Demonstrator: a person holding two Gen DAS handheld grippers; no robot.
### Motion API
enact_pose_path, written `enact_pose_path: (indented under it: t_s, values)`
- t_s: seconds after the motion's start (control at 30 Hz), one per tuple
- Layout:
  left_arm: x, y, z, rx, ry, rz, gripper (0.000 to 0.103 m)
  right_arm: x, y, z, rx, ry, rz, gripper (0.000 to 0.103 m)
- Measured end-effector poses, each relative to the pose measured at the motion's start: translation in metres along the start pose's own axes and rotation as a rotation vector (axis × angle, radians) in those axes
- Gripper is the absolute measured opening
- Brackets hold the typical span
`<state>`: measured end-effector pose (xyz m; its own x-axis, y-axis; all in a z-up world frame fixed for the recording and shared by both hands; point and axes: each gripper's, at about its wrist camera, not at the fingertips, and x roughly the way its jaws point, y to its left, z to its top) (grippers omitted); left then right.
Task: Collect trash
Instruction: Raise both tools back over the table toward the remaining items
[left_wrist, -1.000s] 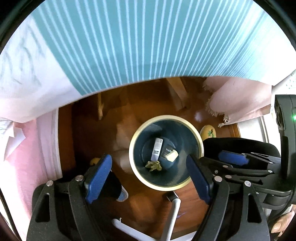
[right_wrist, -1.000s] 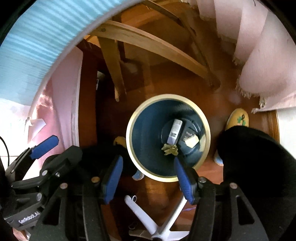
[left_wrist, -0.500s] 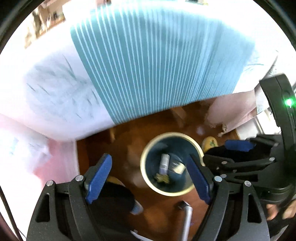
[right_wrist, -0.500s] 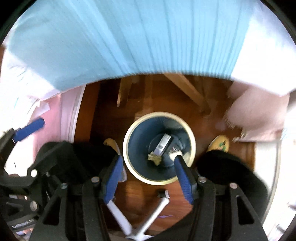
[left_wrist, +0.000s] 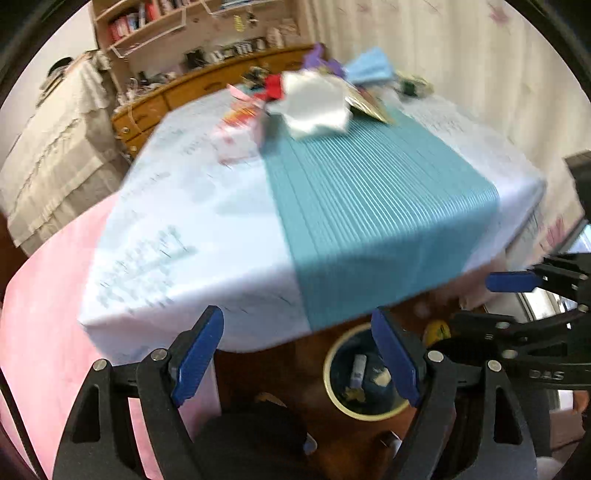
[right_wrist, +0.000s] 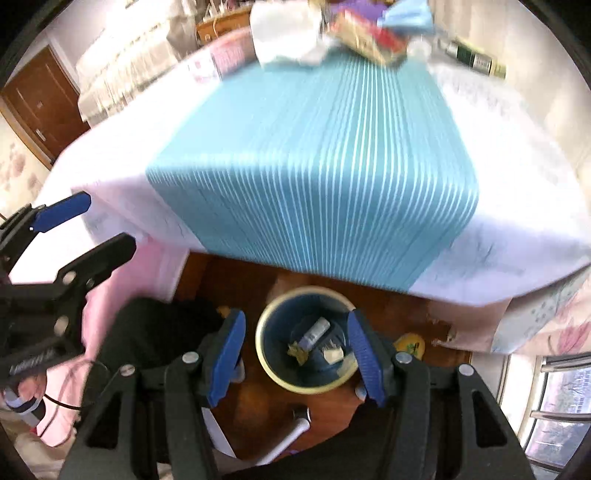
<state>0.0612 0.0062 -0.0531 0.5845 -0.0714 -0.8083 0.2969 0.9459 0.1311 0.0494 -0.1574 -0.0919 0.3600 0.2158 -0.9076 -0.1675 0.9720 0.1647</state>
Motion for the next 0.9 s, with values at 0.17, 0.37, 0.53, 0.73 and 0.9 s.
enact_pose_path:
  t_s: [0.17,0.37,0.53,0.73,0.9]
  values:
    - [-0.010,0.028,0.027,-0.040,-0.022,-0.010,0.081,-0.030,0.003,0.026,0.004,-0.062,0.019,0.058]
    - [-0.017,0.058,0.063,-0.064,-0.060,0.018,0.081,-0.046,0.008,0.063,0.002,-0.123,-0.006,0.058]
    - [-0.008,0.081,0.089,-0.081,-0.052,-0.002,0.081,-0.043,0.011,0.095,0.036,-0.150,-0.014,0.058]
    - [0.028,0.111,0.115,-0.111,0.004,-0.034,0.081,-0.031,0.009,0.130,0.106,-0.165,-0.011,0.059]
    - [0.061,0.130,0.124,-0.153,0.051,-0.107,0.081,-0.022,0.011,0.155,0.133,-0.170,-0.020,0.059]
